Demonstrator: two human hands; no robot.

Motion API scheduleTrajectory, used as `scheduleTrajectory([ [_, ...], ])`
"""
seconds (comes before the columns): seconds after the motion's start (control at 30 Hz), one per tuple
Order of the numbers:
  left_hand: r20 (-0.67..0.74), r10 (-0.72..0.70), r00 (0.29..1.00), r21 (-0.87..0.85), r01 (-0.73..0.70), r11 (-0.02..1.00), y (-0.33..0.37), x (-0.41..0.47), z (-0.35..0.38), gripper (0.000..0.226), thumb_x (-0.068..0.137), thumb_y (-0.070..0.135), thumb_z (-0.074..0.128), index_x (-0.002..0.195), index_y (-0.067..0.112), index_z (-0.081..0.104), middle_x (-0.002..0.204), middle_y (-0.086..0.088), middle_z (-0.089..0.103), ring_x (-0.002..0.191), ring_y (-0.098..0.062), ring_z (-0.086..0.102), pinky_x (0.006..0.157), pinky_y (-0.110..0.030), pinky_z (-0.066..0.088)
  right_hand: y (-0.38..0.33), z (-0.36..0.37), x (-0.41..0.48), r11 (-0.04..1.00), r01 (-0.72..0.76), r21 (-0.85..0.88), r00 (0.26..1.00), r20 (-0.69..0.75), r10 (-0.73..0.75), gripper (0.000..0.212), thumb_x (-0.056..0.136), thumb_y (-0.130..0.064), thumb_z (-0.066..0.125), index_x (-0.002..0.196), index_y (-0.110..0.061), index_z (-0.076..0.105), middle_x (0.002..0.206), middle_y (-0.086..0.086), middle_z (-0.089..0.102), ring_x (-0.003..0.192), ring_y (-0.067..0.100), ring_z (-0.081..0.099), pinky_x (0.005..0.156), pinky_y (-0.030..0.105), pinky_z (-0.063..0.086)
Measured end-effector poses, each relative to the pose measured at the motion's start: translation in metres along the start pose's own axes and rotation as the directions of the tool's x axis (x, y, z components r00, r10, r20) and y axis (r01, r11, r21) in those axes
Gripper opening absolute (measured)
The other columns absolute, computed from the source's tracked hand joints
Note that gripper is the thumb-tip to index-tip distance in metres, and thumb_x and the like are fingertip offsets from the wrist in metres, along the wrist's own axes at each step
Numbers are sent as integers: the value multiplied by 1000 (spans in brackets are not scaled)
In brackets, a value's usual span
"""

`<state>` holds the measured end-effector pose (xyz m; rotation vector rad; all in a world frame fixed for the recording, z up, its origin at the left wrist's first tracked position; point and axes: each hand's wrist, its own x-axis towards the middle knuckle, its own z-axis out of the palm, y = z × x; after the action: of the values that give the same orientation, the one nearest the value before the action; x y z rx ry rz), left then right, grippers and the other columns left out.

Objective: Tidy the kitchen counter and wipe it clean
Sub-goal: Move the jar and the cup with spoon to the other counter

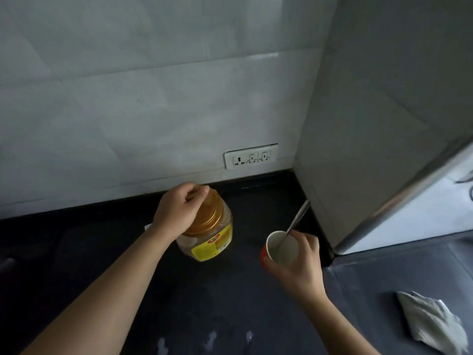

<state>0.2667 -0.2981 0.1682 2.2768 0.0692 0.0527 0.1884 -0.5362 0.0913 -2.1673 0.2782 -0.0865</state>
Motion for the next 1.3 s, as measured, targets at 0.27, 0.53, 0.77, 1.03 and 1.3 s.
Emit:
scheduleTrajectory([
  [0.27, -36, 126, 991, 104, -122, 987, 48, -57, 1, 27, 88, 46, 52, 79, 24, 64, 75, 9, 64, 76, -3, 59, 63, -20, 41, 7, -47, -52, 992, 15, 125, 1000, 23, -18, 58, 60, -39, 79, 107, -32, 45, 105, -11, 52, 93, 6, 54, 74, 25, 47],
  [0.53, -116, 118, 986, 64, -111, 992, 79, -126, 16, 31, 88, 42, 53, 66, 22, 57, 59, 5, 59, 65, -1, 58, 53, -7, 37, 21, -82, -82, 986, 134, 101, 987, 80, -142, 58, 63, -39, 73, 113, -30, 45, 106, -13, 49, 98, -7, 47, 71, -1, 36],
  [0.77, -182, 15, 983, 10, -13, 1000, 80, -185, 24, 31, 88, 41, 54, 65, 20, 58, 65, 11, 59, 63, -1, 56, 55, -6, 38, 37, -84, -90, 983, 150, 107, 973, 159, -165, 61, 64, -30, 81, 113, -30, 45, 107, -12, 48, 96, 3, 50, 72, 17, 44],
  [1.03, -291, -89, 953, 12, 96, 995, 58, -270, -6, 31, 86, 46, 55, 66, 21, 56, 71, 12, 61, 72, -1, 58, 56, -5, 39, 11, -52, -132, 944, 316, 90, 886, 328, -328, 63, 66, -31, 79, 118, -23, 45, 109, -10, 46, 104, 8, 47, 83, 22, 43],
  [1.3, -398, -183, 899, -65, 171, 983, 16, -379, -59, 33, 82, 47, 56, 63, 21, 56, 60, 16, 58, 62, -1, 55, 53, -6, 36, -21, -17, -229, 874, 479, 78, 771, 439, -461, 66, 65, -32, 78, 121, -15, 45, 112, -7, 46, 103, 13, 48, 84, 26, 44],
])
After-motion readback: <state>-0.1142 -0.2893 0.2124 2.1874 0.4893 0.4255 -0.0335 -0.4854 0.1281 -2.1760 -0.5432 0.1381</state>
